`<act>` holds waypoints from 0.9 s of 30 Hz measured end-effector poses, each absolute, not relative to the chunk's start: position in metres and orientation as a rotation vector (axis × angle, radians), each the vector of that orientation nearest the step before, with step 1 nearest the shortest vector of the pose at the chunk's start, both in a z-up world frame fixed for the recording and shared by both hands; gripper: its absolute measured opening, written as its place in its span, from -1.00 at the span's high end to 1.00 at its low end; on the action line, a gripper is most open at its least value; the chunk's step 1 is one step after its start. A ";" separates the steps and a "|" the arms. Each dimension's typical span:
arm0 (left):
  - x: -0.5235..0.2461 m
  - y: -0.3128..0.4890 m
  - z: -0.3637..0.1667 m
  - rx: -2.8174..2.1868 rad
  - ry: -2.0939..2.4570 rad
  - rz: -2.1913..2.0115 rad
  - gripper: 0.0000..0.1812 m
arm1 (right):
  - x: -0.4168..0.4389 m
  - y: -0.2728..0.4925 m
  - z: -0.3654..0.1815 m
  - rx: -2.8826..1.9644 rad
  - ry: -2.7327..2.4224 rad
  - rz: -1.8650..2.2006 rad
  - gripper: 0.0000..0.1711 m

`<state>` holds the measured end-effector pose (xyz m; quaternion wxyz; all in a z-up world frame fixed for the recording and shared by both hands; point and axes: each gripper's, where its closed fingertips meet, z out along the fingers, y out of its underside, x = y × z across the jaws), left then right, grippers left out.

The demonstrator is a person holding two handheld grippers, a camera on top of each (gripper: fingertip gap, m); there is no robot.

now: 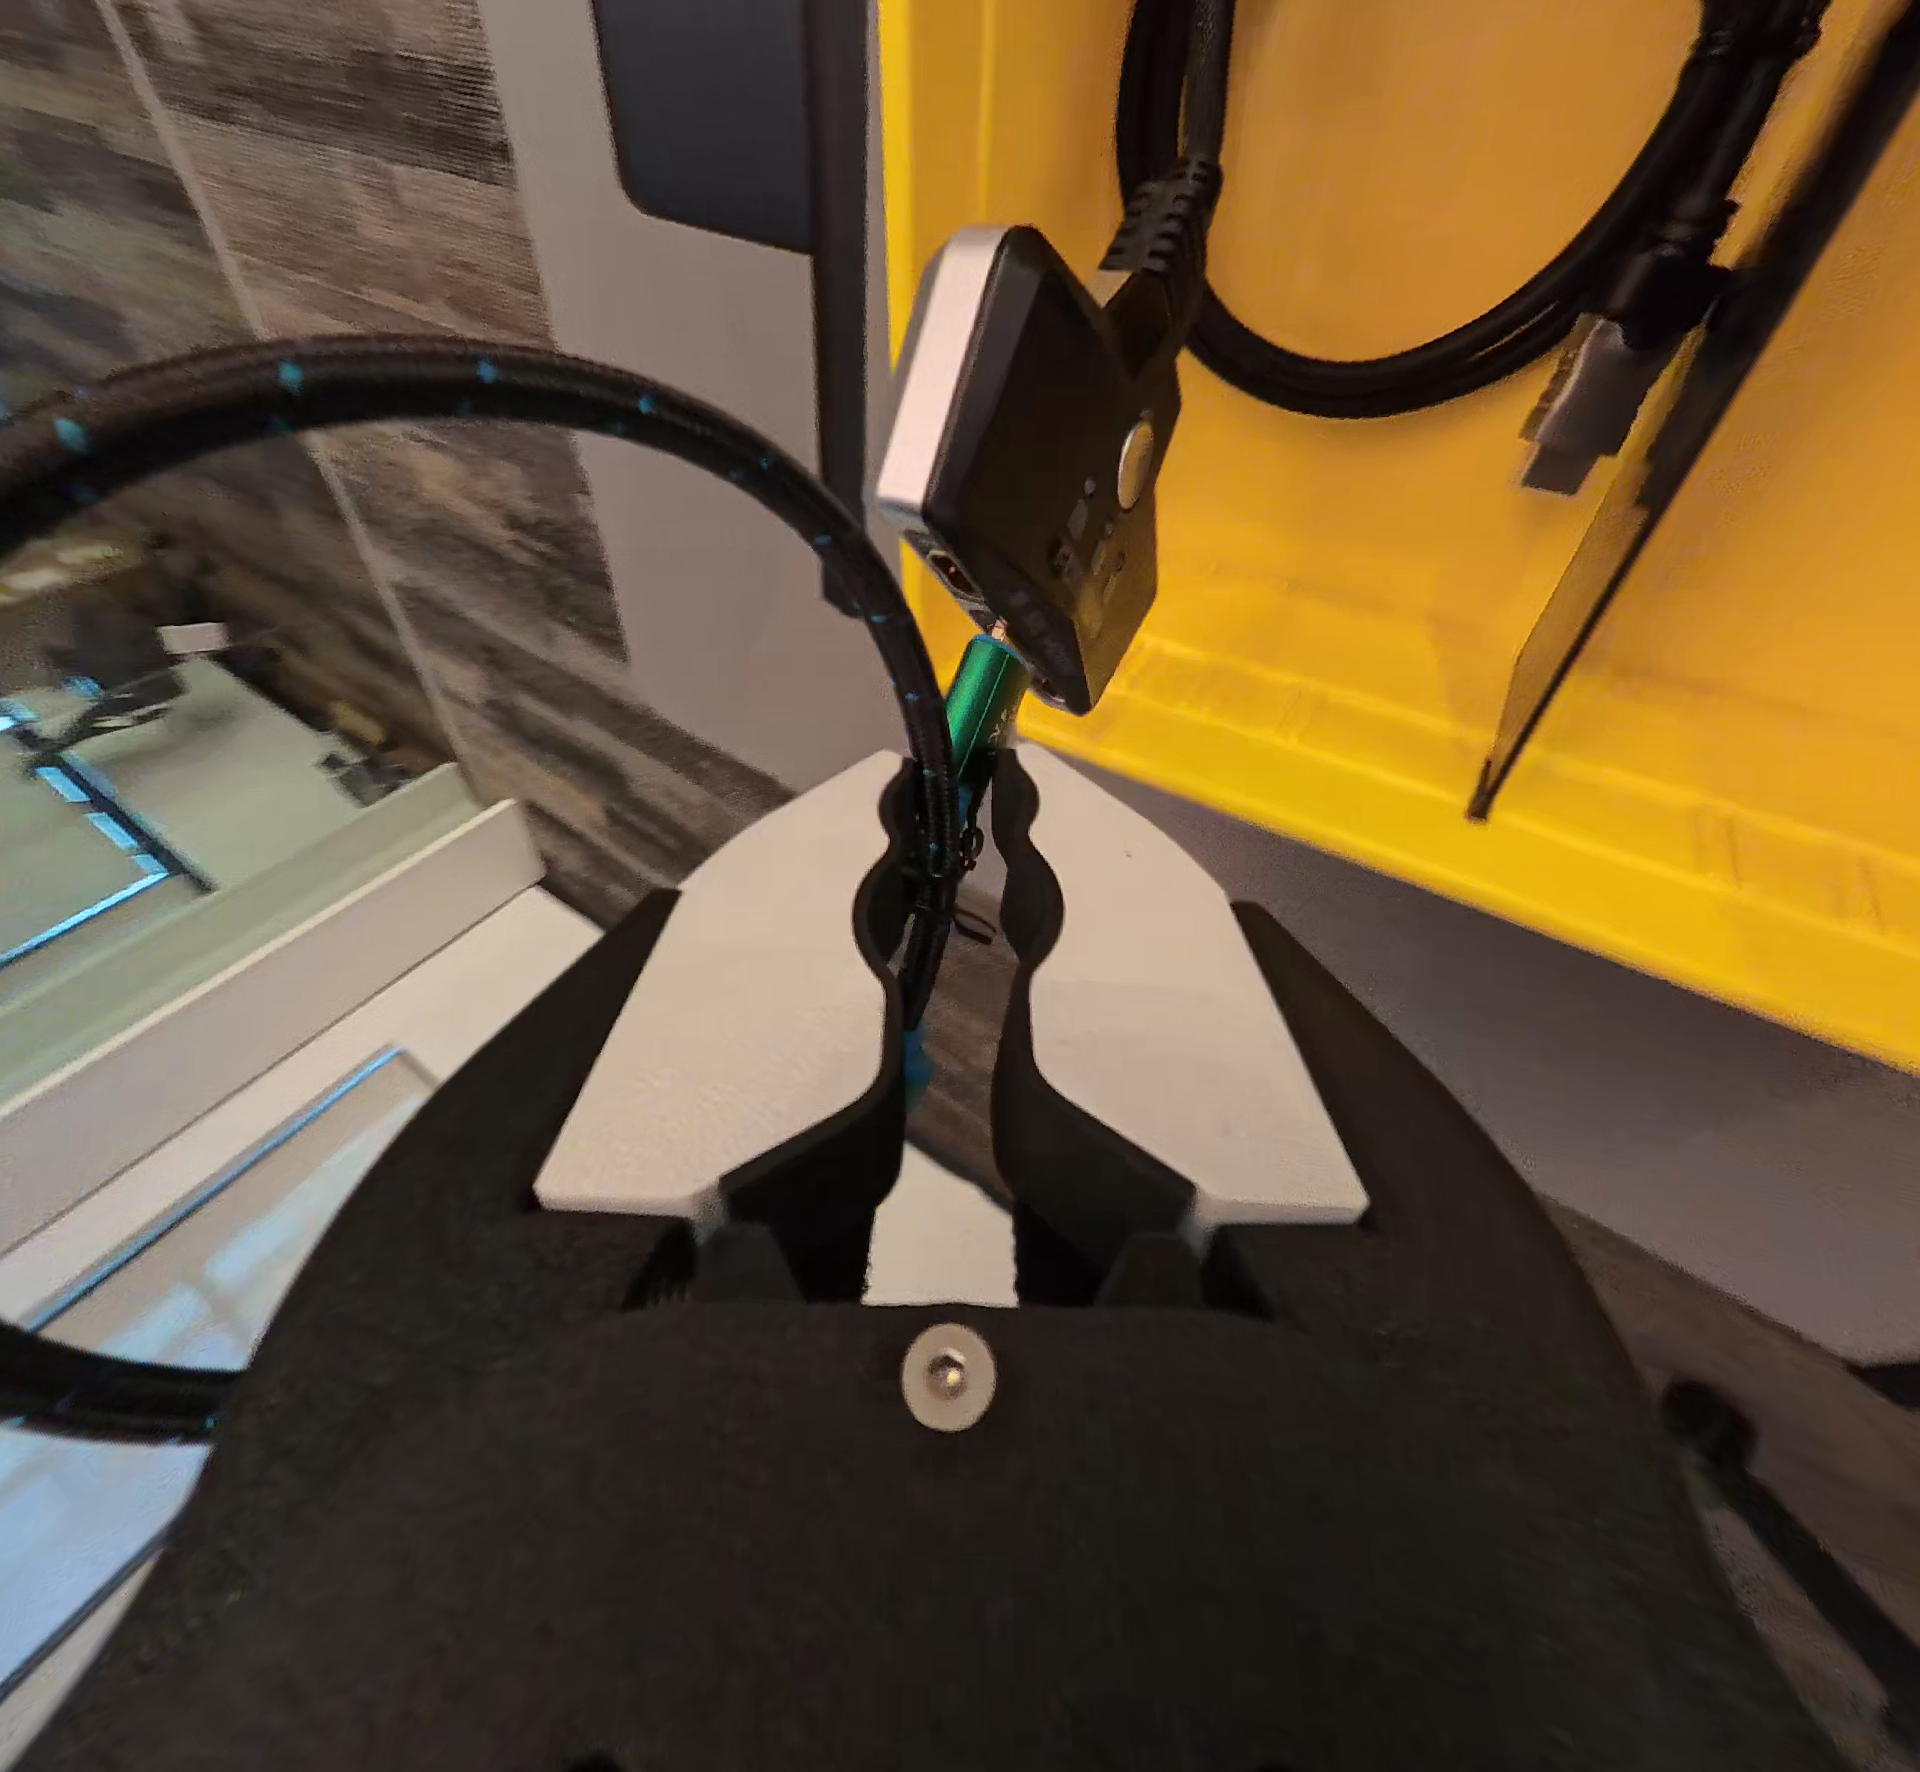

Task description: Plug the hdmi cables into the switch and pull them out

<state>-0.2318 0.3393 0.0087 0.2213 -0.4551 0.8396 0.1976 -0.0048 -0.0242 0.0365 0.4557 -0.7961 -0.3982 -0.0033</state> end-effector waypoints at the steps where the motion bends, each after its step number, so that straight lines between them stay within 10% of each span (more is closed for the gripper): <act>1: -0.232 0.333 0.020 -1.231 2.317 0.580 0.85 | -0.016 -0.013 0.040 -1.930 -0.984 0.001 0.69; 12: -0.229 0.263 0.123 -1.060 2.287 0.823 0.86 | -0.153 0.168 0.107 -1.566 -0.686 0.221 0.24; 27: -0.217 0.208 0.191 -0.926 2.202 0.873 0.86 | -0.194 0.192 0.162 -1.389 -0.615 0.258 0.54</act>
